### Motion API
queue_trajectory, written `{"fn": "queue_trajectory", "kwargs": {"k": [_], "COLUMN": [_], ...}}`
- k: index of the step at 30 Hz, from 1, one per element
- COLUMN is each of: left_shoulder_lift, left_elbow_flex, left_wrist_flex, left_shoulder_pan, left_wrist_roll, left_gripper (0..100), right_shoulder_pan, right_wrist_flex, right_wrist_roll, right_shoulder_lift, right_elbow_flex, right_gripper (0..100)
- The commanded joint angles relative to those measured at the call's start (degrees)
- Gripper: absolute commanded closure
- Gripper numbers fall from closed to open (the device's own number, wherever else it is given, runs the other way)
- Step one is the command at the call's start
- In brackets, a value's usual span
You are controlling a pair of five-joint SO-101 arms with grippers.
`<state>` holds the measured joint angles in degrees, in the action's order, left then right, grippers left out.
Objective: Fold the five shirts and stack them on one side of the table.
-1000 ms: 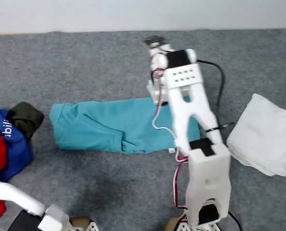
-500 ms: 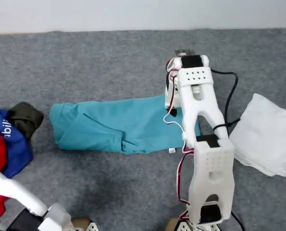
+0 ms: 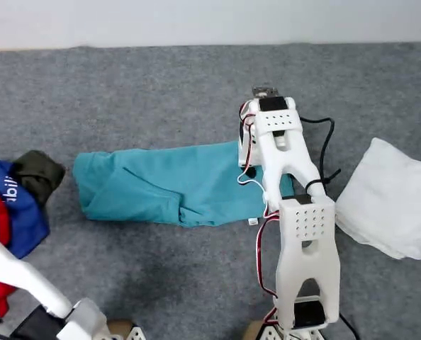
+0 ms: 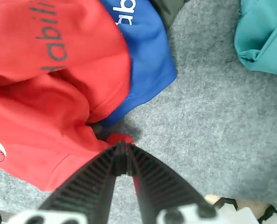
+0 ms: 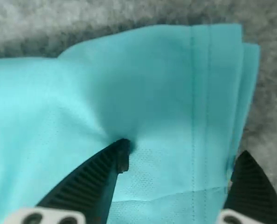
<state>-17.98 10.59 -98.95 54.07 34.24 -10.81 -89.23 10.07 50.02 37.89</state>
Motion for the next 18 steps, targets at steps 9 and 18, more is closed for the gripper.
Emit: {"fn": "queue_trajectory", "kwargs": {"k": [9,18], "left_shoulder_lift": [-0.6,-0.6], "left_elbow_flex": [-2.1,-2.2], "left_wrist_flex": [-1.5,-1.5], "left_shoulder_pan": [-0.4,-0.4], "left_wrist_roll": [-0.5,-0.5], "left_gripper": [99,99], "right_shoulder_pan": [0.1,1.5], "right_wrist_flex": [-1.5,-9.1], "right_wrist_roll": [-4.9,-6.3], "right_shoulder_lift": [1.5,1.5], "right_elbow_flex": [3.3,13.2], "right_gripper": [98.3,98.8]}}
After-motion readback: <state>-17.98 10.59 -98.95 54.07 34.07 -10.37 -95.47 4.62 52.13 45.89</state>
